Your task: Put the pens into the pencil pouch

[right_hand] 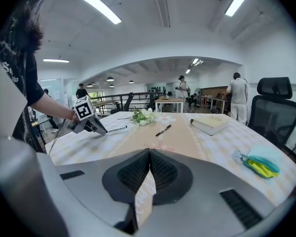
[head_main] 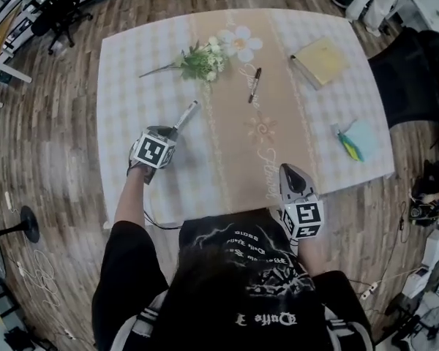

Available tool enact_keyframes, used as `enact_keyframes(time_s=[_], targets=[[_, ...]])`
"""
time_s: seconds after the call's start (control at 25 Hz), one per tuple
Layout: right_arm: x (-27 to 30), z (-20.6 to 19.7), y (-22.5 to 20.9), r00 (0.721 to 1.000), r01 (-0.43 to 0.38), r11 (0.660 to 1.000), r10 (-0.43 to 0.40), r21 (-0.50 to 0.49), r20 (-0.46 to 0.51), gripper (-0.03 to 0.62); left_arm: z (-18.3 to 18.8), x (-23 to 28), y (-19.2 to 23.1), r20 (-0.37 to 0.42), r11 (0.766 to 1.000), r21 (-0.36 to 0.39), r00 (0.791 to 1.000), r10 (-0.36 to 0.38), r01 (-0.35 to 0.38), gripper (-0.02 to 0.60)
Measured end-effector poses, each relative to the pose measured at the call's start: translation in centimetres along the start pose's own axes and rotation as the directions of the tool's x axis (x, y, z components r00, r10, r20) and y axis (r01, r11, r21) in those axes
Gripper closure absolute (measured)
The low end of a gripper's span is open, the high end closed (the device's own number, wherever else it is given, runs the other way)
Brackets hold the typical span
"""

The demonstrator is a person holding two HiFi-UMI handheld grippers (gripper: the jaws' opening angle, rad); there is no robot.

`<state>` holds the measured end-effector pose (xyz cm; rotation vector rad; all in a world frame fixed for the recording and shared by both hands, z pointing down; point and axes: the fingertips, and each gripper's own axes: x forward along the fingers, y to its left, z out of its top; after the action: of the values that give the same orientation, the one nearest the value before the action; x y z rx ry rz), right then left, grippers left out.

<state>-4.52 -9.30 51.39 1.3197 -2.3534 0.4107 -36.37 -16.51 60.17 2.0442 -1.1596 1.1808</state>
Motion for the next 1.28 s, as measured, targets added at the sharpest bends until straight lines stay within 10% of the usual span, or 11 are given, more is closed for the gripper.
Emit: enact_keyframes(time_s=[0.56, 1.28], targets=[[-5.3, -1.7, -5.3, 0.974, 0.220, 0.969, -0.224, 0.112, 0.031, 0.582, 0.9, -2.5, -9.6, 0.083, 0.992, 0.052, 0.989, -0.122, 0.118, 0.505], [-10.9, -3.1, -18.7, 0.861, 0.480, 0.859, -0.500, -0.176, -0.093, 0.442, 4.0, -3.4, -16.2, 0.169, 0.978, 0.054, 0.963, -0.208, 0.202, 0.505]])
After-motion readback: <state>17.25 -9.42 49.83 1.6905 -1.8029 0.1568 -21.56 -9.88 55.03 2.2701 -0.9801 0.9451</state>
